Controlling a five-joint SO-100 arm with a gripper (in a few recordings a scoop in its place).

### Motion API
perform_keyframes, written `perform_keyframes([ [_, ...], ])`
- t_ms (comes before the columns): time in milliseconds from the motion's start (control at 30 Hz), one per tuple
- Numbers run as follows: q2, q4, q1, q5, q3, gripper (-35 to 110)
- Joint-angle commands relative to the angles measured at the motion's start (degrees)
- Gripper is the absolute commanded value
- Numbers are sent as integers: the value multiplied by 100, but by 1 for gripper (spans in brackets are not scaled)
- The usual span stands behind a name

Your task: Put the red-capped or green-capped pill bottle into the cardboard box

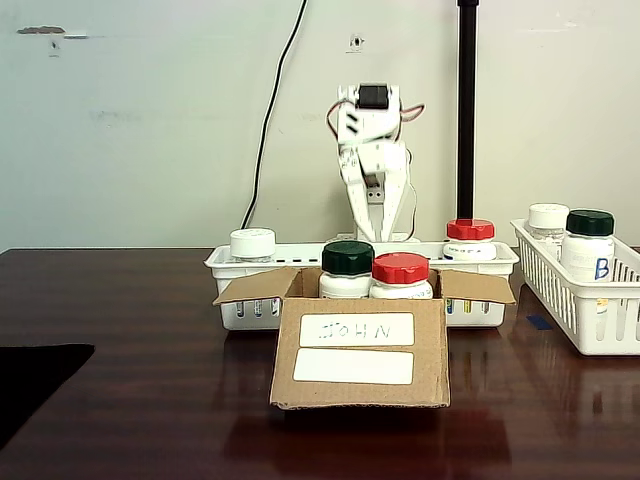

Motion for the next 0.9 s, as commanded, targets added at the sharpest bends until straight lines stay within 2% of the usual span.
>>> perform_keyframes([
  [0, 501, -88, -132, 264, 211, 0],
  [100, 483, -26, -545, -308, 211, 0],
  [233, 483, -26, -1046, 132, 211, 1],
  [567, 483, -26, -1978, -2909, 211, 1],
  [867, 483, -26, -1986, -4368, 211, 1],
])
